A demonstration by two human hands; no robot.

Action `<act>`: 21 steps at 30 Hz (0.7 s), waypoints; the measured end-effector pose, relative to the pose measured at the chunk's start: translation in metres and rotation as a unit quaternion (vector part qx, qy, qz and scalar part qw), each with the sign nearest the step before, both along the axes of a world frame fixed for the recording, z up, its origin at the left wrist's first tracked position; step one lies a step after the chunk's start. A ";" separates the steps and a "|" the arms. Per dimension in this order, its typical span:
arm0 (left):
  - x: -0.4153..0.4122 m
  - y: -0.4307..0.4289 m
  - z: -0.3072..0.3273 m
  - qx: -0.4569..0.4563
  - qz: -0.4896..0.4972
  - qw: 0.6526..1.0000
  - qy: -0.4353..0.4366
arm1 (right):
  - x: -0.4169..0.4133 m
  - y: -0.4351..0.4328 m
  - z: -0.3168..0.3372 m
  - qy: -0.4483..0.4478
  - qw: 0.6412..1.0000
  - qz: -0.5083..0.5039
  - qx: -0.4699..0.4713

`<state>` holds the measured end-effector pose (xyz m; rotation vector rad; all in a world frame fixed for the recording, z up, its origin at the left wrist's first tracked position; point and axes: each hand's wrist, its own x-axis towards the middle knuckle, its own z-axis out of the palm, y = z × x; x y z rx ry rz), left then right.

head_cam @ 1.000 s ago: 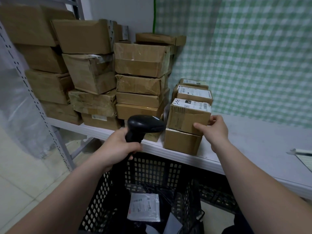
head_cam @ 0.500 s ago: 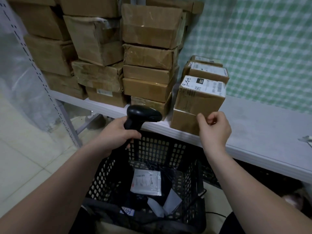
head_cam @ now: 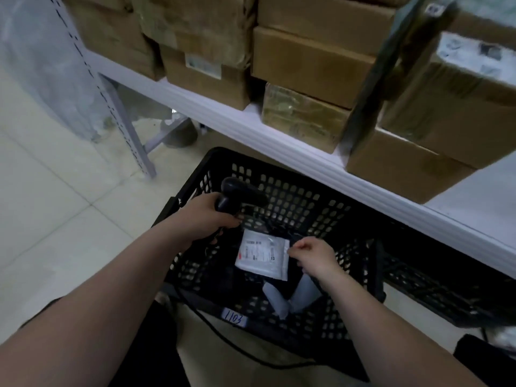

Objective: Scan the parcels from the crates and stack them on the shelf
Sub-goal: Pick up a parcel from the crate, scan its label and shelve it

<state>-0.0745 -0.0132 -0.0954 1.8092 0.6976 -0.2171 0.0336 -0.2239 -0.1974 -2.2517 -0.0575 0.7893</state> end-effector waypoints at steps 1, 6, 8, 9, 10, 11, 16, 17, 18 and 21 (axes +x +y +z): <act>0.003 0.007 -0.009 0.007 -0.001 1.000 0.013 | 0.005 0.005 -0.015 0.037 0.999 -0.013 -0.004; 0.029 0.036 -0.035 0.133 -0.064 0.987 0.064 | 0.032 0.034 -0.089 0.158 0.983 -0.062 -0.076; 0.041 0.044 -0.039 0.146 -0.079 0.984 0.066 | 0.040 0.044 -0.117 0.183 0.975 -0.080 -0.099; 0.045 0.048 -0.043 0.152 -0.077 0.983 0.063 | 0.042 0.048 -0.130 0.195 0.971 -0.089 -0.105; 0.049 0.052 -0.045 0.158 -0.070 0.983 0.058 | 0.044 0.052 -0.142 0.205 0.968 -0.098 -0.110; 0.052 0.055 -0.049 0.163 -0.063 0.983 0.056 | 0.047 0.054 -0.154 0.213 0.965 -0.104 -0.112; 0.056 0.060 -0.066 0.176 -0.070 0.978 0.084 | 0.057 0.062 -0.201 0.254 0.950 -0.101 -0.153; 0.055 0.060 -0.069 0.174 -0.073 0.978 0.094 | 0.057 0.064 -0.207 0.262 0.948 -0.086 -0.161; 0.055 0.060 -0.072 0.171 -0.072 0.977 0.102 | 0.056 0.065 -0.212 0.271 0.946 -0.079 -0.161; 0.054 0.059 -0.079 0.182 -0.064 0.974 0.116 | 0.059 0.059 -0.242 0.273 0.947 -0.086 -0.145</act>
